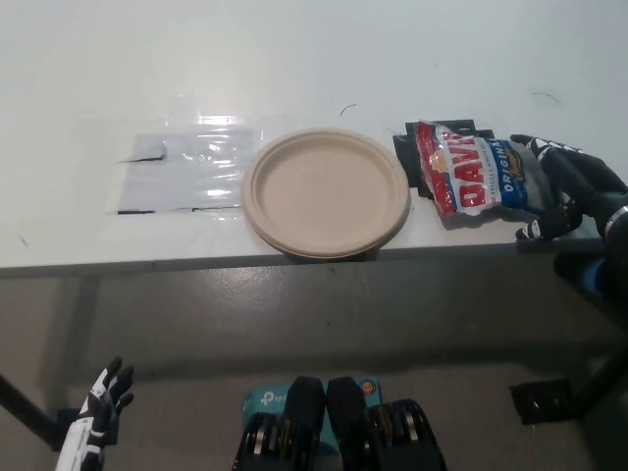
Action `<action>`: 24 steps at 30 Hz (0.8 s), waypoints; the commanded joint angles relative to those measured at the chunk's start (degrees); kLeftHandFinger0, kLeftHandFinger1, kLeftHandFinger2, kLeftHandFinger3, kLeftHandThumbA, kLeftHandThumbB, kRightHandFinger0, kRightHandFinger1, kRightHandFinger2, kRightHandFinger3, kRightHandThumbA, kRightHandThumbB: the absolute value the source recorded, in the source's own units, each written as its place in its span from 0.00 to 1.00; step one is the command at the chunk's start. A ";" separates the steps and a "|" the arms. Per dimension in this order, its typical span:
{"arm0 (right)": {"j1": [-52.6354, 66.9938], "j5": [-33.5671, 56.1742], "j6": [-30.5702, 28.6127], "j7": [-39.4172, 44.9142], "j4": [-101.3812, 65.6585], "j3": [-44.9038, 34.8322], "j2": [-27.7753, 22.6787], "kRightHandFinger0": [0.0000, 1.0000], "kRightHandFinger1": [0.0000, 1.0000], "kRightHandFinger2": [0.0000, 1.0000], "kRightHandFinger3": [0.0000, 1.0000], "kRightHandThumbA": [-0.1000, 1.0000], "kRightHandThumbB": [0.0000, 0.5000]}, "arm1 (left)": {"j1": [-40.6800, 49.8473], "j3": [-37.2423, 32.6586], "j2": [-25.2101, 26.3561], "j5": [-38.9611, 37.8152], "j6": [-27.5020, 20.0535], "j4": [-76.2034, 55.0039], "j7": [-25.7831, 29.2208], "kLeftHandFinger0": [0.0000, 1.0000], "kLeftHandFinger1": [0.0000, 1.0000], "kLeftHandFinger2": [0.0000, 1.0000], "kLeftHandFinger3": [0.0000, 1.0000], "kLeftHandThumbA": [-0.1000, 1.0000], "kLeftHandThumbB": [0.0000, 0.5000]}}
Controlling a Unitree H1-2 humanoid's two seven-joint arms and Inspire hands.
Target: The robot picks up a small bag of sunflower seeds on the right hand side and take it to the empty plate on the left hand side then pours some sunflower seeds on to the plate.
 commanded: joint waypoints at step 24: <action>-6.39 0.04 -0.35 -2.89 6.15 0.07 1.71 1.00 1.00 1.00 1.00 0.98 0.70 | 0.72 0.39 0.18 -1.93 -3.05 -0.36 -0.60 1.00 1.00 0.85 1.00 1.00 0.54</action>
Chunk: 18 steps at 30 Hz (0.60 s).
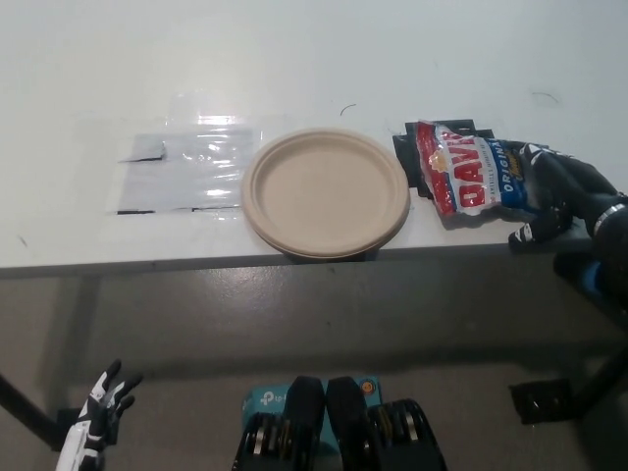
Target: The robot picks up a small bag of sunflower seeds on the right hand side and take it to the empty plate on the left hand side then pours some sunflower seeds on to the plate.
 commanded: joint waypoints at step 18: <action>-8.92 -0.07 -0.25 -3.26 7.72 1.36 1.51 1.00 1.00 1.00 1.00 0.98 0.72 | 1.16 0.35 0.25 -1.49 -2.36 -0.98 -0.43 1.00 1.00 0.82 1.00 1.00 0.52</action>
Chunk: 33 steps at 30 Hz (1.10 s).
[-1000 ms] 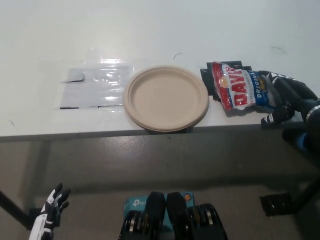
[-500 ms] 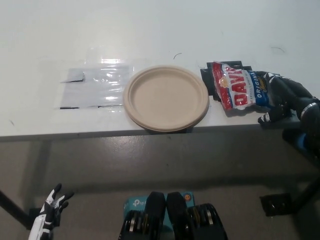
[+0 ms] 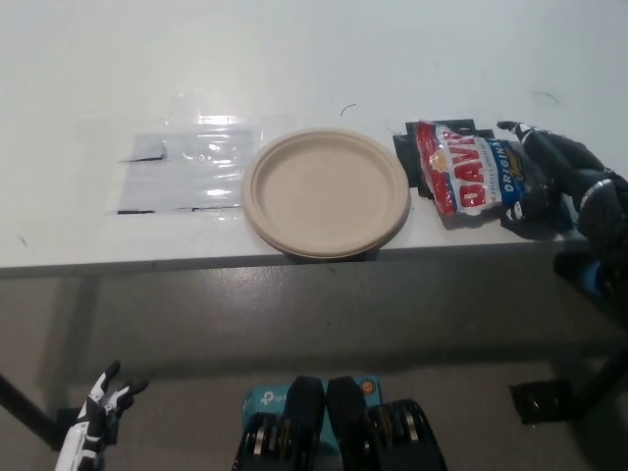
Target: The robot picks up a small bag of sunflower seeds on the right hand side and take it to the empty plate on the left hand side then pours some sunflower seeds on to the plate.
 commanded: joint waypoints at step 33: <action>-11.11 -3.02 -20.04 -33.74 44.62 10.89 8.45 0.00 0.36 0.78 0.62 0.00 0.42 | 0.36 0.81 0.63 -1.29 -4.28 -0.22 -0.25 1.00 0.97 0.77 1.00 1.00 0.41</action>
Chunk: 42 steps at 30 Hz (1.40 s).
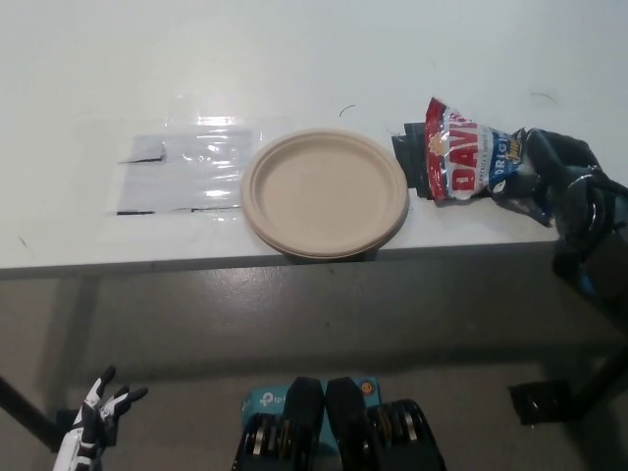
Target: The robot picks up a small bag of sunflower seeds on the right hand side and take it to the empty plate on the left hand side then pours some sunflower seeds on to the plate.
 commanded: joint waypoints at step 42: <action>-3.12 2.46 -23.02 -21.90 -0.46 -0.41 0.49 0.00 0.38 0.88 0.87 0.00 0.28 | -1.17 1.00 0.83 -1.46 -2.91 0.04 -0.36 0.80 0.70 0.64 1.00 1.00 0.41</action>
